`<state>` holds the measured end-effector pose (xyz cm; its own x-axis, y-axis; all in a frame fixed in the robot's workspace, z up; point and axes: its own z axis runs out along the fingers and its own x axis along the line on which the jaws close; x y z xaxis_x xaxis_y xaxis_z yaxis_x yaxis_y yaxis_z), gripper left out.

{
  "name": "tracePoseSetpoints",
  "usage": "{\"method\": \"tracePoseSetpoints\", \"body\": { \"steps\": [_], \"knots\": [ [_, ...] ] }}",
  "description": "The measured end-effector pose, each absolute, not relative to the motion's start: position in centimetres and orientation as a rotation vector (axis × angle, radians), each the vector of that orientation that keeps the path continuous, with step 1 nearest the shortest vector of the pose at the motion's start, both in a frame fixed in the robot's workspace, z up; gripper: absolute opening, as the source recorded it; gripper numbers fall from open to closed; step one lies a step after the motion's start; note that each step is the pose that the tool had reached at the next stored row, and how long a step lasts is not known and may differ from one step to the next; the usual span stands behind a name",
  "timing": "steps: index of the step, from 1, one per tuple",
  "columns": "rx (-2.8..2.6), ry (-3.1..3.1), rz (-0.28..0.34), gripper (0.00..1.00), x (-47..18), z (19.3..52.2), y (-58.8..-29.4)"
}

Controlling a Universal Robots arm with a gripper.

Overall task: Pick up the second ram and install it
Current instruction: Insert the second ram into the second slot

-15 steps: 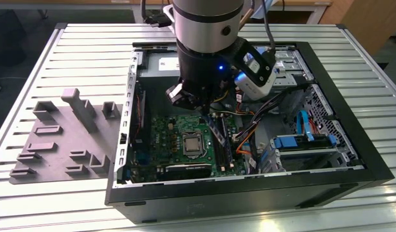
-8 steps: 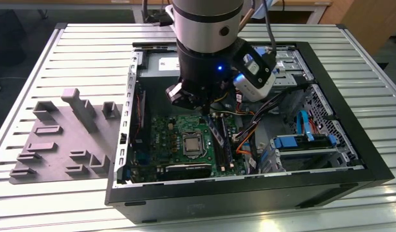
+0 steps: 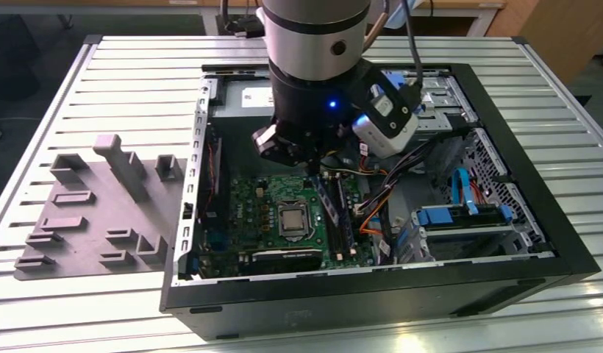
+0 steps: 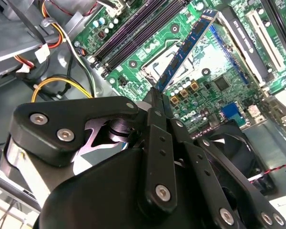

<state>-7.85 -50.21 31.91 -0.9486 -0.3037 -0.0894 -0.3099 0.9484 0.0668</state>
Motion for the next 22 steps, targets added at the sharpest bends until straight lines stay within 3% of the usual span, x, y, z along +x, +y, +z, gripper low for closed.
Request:
{"method": "tracePoseSetpoints", "body": {
  "steps": [22],
  "knots": [
    [-0.258,3.045,0.113,0.11,-7.85,31.91,-50.21]
  ]
}}
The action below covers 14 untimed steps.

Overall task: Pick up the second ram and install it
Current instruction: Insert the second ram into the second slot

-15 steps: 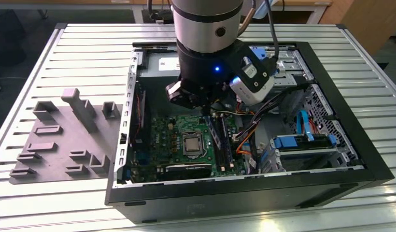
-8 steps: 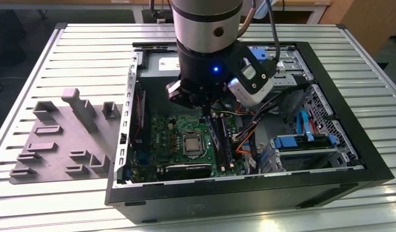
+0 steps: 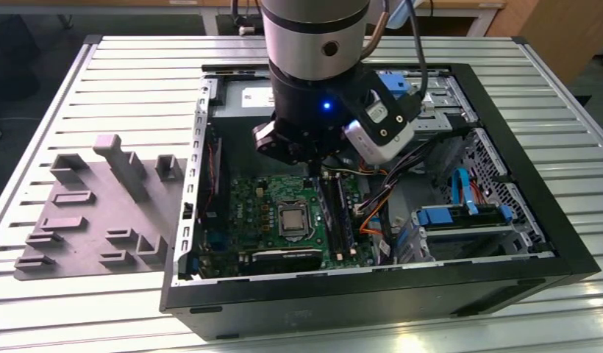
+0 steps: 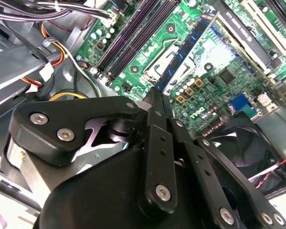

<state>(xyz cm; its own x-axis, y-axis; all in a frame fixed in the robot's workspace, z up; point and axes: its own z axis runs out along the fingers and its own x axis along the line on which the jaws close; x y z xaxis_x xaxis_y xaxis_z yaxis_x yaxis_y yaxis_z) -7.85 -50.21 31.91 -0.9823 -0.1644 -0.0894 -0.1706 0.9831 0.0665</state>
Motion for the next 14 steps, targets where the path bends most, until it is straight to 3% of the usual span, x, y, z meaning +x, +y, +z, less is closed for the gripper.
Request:
{"method": "tracePoseSetpoints", "body": {
  "steps": [14],
  "knots": [
    [-0.134,3.05,0.107,0.11,-7.85,31.91,-50.21]
  ]
}}
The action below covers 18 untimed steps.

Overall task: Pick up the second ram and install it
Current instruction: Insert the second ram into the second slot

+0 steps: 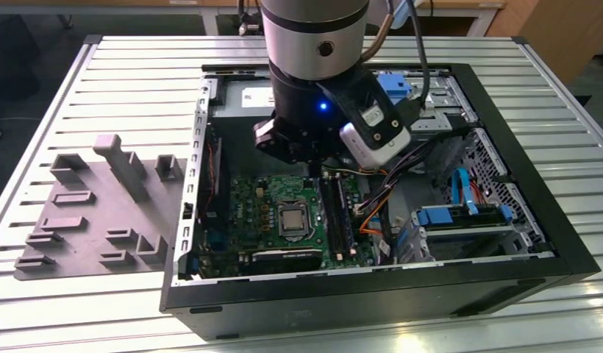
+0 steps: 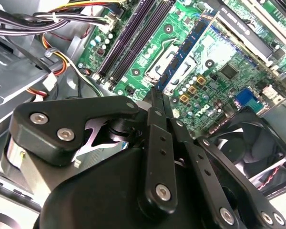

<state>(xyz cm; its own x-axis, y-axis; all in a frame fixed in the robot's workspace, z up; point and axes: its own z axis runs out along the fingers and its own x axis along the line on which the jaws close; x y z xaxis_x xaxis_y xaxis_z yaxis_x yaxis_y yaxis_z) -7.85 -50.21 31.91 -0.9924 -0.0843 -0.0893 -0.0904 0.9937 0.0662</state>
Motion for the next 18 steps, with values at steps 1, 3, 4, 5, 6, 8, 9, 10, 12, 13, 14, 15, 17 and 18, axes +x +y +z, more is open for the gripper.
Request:
{"method": "tracePoseSetpoints", "body": {
  "steps": [1,3,4,5,6,8,9,10,12,13,14,15,17,18],
  "knots": [
    [-0.125,3.05,0.107,0.11,-7.85,31.9,-50.21],
    [-0.108,3.051,0.106,0.11,-7.85,31.9,-50.21],
    [-0.099,3.051,0.106,0.11,-7.85,31.9,-50.21],
    [-0.091,3.051,0.105,0.11,-7.85,31.9,-50.21],
    [-0.082,3.051,0.105,0.11,-7.85,31.9,-50.21],
    [-0.065,3.051,0.104,0.11,-7.85,31.9,-50.21],
    [-0.056,3.051,0.104,0.11,-7.85,31.9,-50.21],
    [-0.048,3.051,0.103,0.11,-7.85,31.9,-50.21],
    [-0.031,3.051,0.103,0.11,-7.85,31.9,-50.21],
    [-0.022,3.051,0.102,0.11,-7.85,31.9,-50.21],
    [-0.013,3.051,0.102,0.11,-7.85,31.9,-50.21],
    [-0.004,3.051,0.102,0.11,-7.85,31.9,-50.21],
    [0.013,3.05,0.101,0.11,-7.85,31.9,-50.21],
    [0.022,3.05,0.1,0.11,-7.85,31.89,-50.21]
  ]
}}
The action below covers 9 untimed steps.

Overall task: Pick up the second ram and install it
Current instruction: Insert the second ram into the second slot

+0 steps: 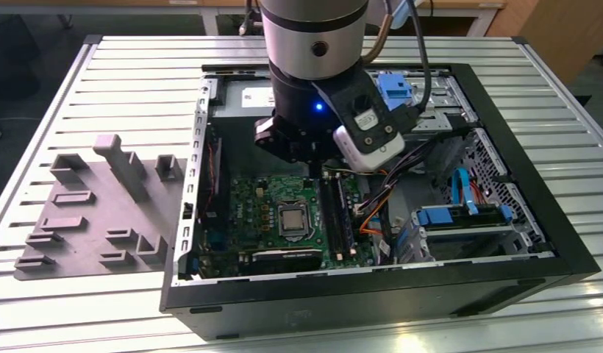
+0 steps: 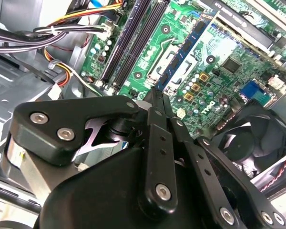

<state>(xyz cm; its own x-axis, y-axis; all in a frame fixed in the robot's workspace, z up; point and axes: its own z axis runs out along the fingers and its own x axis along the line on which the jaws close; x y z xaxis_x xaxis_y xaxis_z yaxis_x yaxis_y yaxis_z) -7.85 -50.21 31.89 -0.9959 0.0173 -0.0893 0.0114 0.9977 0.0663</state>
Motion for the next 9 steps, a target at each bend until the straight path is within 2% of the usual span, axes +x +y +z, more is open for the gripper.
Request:
{"method": "tracePoseSetpoints", "body": {
  "steps": [9],
  "knots": [
    [0.072,3.048,0.098,0.11,-7.85,31.9,-50.22]
  ]
}}
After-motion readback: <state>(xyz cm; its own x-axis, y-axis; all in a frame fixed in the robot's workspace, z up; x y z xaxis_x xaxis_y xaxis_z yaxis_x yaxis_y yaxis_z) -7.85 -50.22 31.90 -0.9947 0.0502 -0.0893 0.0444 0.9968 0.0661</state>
